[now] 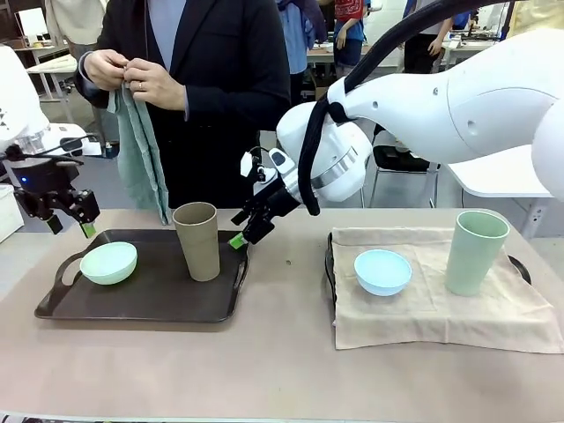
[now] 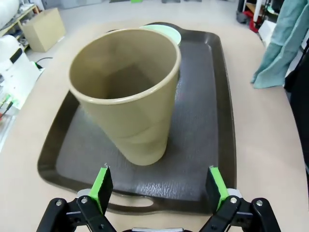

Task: Set up a tray with a mat and arrange the tableware.
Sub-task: Pick up the Picnic Bowl and Reusable plastic cup from the Handle tray in front of the human's position and hold them in the air.

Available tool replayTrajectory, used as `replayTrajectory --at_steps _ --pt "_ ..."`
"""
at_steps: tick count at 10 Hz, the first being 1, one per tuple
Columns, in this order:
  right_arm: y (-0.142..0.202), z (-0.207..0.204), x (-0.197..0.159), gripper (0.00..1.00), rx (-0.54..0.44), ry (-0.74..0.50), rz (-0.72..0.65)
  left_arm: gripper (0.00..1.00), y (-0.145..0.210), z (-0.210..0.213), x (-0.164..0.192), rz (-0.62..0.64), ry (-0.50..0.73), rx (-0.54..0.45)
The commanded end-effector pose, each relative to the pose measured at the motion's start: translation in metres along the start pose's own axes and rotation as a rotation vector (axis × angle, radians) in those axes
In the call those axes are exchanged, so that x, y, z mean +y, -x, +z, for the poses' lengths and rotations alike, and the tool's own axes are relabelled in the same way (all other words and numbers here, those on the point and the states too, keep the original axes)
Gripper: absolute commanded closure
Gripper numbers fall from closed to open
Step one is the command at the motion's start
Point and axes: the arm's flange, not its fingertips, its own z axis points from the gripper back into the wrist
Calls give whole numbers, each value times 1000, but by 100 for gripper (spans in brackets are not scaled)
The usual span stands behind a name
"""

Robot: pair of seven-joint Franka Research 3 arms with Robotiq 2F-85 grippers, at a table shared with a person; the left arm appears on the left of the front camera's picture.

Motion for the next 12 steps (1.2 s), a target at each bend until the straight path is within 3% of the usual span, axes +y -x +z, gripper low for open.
replayTrajectory --at_steps 1,4,7,8,9,12 --pt "0 -16 -1 0 -32 6 -25 25 4 -16 1 -35 -3 -3" --pt "-7 -35 9 0 -81 -99 -17 25 4 -24 8 -11 -29 40" --pt "-13 -42 14 0 -68 -109 14 25 -4 -33 4 10 -22 62" --pt "-16 -38 15 0 -6 -83 17 25 3 -28 5 -10 -10 43" --pt "-13 -42 16 0 -53 -101 -1 25 3 -28 5 -10 -10 43" --pt "-16 -48 18 0 -37 -109 33 25 -10 -44 9 54 -19 64"
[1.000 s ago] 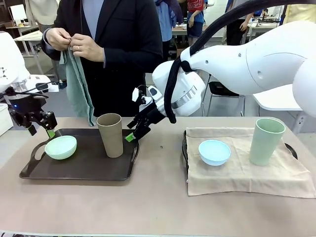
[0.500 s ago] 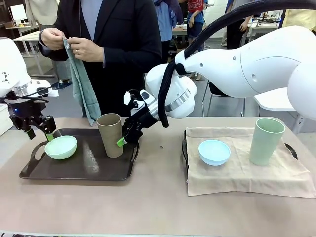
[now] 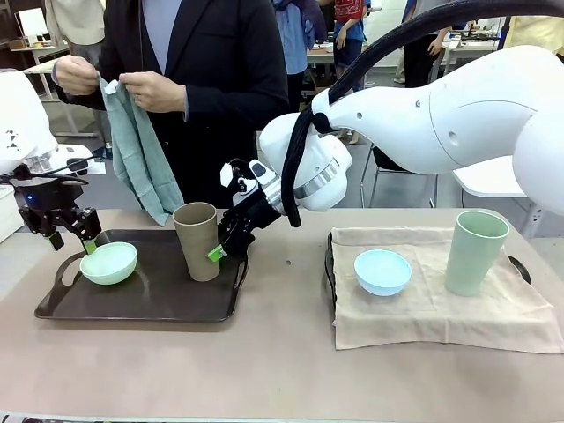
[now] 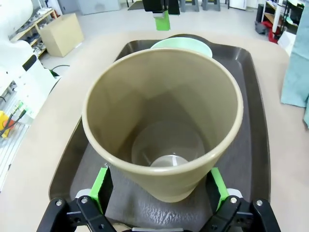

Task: Set up a tray with a mat and arrange the tableware.
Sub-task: Pick up the Picnic Bowl and Reusable plastic cup from the Handle tray in front of the human's position and hold them in the air.

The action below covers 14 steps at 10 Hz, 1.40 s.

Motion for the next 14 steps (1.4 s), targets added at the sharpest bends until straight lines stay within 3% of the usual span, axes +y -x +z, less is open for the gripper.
replayTrajectory --at_steps 1,10,11,12,13,14 --pt "-3 -14 -1 0 24 -17 33 25 -19 -15 3 63 -23 15" --pt "-11 -53 -10 0 10 -62 92 25 -34 -58 4 53 18 45" --pt "-10 -53 -11 8 -5 -81 97 25 -35 -58 3 48 13 44" --pt "-7 -53 -10 60 -18 -90 92 76 -33 -59 3 40 17 39" --pt "-6 -52 -10 67 -14 -85 92 78 -33 -60 1 38 22 38" --pt "-6 -52 -10 100 -16 -85 92 100 -33 -60 2 35 23 35"
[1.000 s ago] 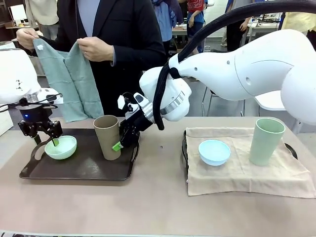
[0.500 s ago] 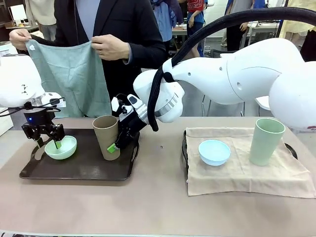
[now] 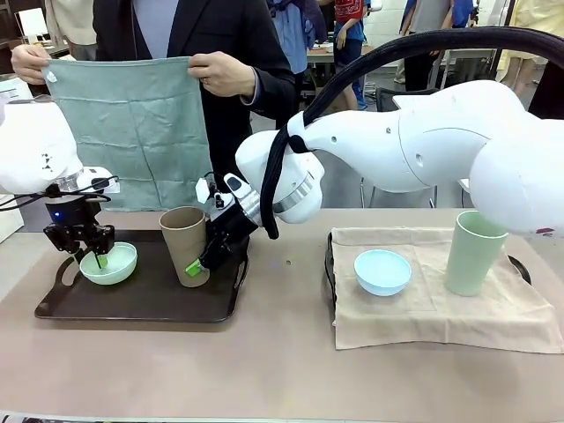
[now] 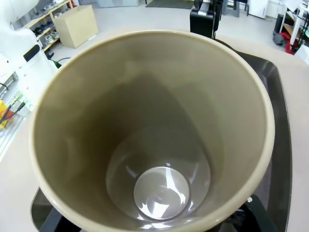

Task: Set up a tray with a mat and arrange the tableware.
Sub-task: Pick up the Picnic Bowl and Reusable plastic cup from the Handle tray in front of the human's position and hold them in the air.

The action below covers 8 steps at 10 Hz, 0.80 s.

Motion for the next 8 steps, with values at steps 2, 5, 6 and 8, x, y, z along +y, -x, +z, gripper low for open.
replayTrajectory --at_steps 2,5,6,8 --pt "0 2 0 100 -14 -11 15 100 2 -3 1 -13 9 -23" --pt "0 1 1 100 -8 -12 16 100 4 -4 1 -10 7 -23" --pt "0 2 2 79 -9 -11 17 100 3 -3 0 -9 5 -21" --pt "2 3 2 100 -11 -12 18 100 3 -4 0 -6 -1 -12"
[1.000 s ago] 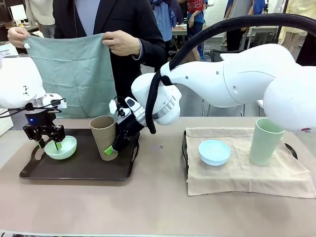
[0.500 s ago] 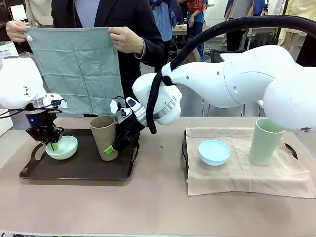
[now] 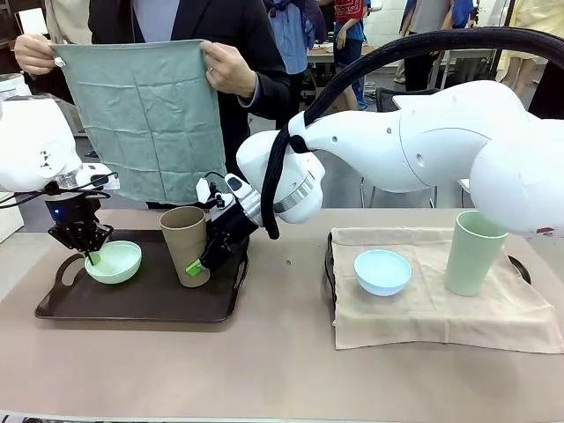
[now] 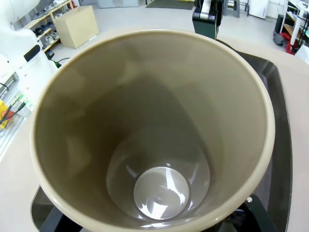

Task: Set up a tray with a mat and arrange the tableware.
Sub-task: Pick up the Picnic Bowl and Reusable plastic cup from the Handle tray in front of the human's position and hold them in the air.

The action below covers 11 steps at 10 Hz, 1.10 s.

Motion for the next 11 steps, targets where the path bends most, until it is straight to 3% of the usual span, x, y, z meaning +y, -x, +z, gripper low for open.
replayTrajectory --at_steps 1,3,6,9,11 --pt "-1 5 6 100 -15 -13 21 100 10 5 -4 22 -30 38" --pt "-34 25 27 100 -53 -14 69 100 35 75 -14 24 -37 -47" --pt "-116 69 70 100 -24 50 205 100 70 180 -25 50 -95 -136" --pt "-140 92 84 100 -22 105 199 100 71 205 -24 117 -110 -138" --pt "-157 80 70 100 -14 67 223 100 86 216 -27 49 -86 -174"
